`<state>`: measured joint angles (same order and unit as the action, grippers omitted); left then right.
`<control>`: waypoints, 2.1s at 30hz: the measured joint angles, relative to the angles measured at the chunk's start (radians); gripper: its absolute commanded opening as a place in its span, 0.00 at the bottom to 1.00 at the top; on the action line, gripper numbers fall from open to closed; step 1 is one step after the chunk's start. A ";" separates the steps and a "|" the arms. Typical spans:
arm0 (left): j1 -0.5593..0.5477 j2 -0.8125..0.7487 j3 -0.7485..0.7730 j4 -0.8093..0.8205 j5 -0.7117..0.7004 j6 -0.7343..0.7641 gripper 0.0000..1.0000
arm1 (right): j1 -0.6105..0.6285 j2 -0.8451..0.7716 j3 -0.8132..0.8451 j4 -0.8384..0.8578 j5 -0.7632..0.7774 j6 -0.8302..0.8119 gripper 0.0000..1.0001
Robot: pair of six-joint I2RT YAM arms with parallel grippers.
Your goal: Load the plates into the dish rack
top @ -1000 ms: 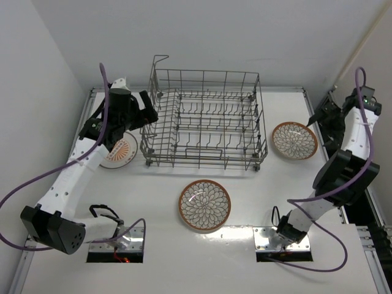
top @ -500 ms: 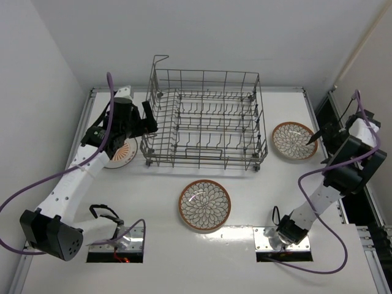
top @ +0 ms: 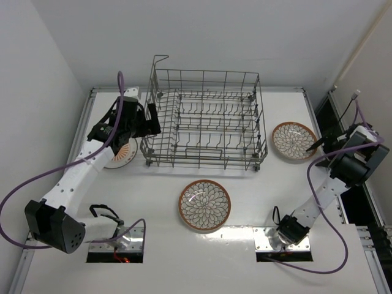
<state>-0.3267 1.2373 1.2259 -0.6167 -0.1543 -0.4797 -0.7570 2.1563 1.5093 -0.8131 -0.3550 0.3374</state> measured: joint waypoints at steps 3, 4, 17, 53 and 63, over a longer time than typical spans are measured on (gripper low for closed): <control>0.000 0.013 0.002 -0.002 -0.002 0.002 1.00 | 0.002 0.044 0.052 -0.003 -0.041 0.002 0.53; -0.001 0.019 0.003 -0.004 -0.002 0.002 1.00 | 0.005 0.067 0.077 -0.009 -0.055 0.003 0.50; -0.001 0.050 0.022 -0.011 -0.008 0.009 1.00 | 0.067 0.087 0.050 0.136 -0.218 0.024 0.00; -0.001 0.019 0.002 0.032 -0.019 0.027 1.00 | 0.875 -0.395 0.473 -0.269 0.748 0.223 0.00; -0.001 0.002 -0.006 0.035 -0.047 0.027 1.00 | 1.021 -0.287 0.519 -0.338 0.935 0.175 0.00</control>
<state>-0.3279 1.2396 1.2198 -0.5819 -0.2012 -0.4530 0.2642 1.8690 2.0281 -1.1511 0.5804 0.5125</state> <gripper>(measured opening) 1.000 0.064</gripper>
